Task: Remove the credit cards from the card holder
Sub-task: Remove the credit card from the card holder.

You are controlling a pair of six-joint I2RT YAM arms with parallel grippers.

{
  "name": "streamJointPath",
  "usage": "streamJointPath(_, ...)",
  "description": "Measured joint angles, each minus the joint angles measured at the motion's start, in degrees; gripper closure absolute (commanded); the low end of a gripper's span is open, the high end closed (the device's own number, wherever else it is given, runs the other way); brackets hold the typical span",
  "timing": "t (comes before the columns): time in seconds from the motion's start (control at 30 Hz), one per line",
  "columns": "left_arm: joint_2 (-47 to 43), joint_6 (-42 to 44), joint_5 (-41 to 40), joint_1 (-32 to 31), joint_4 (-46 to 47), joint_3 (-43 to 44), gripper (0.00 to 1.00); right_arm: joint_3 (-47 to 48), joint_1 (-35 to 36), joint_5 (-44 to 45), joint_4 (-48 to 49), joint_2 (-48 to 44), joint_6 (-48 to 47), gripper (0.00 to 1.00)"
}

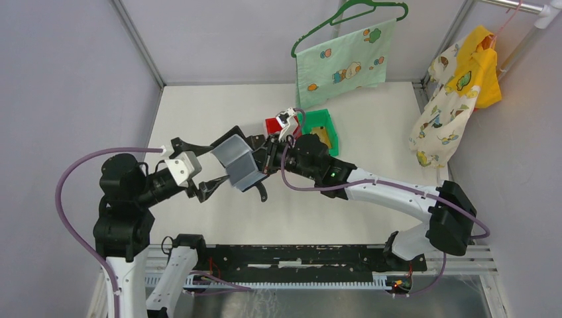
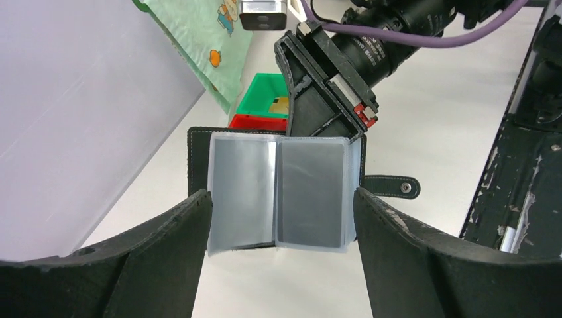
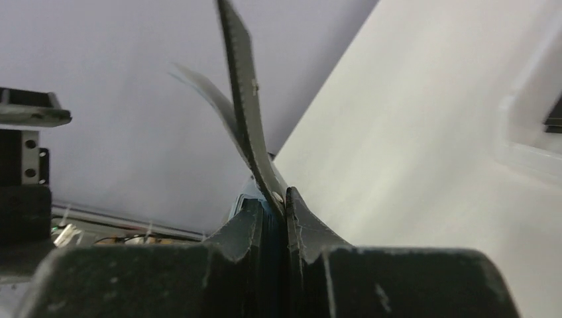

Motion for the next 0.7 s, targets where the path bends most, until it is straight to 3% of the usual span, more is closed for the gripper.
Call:
streamJointPath(0.3, -5.4, 4.5, 1.7, 0.7, 2.1, -7.5, 0.25, 6.1, 3.9, 13.7, -12.1, 0.0, -5.0, 1.0)
streamJointPath(0.7, -6.8, 16.0, 7.3, 6.8, -1.8, -12.9, 0.24, 15.7, 9.7, 24.2, -16.2, 3.4, -9.7, 1.0)
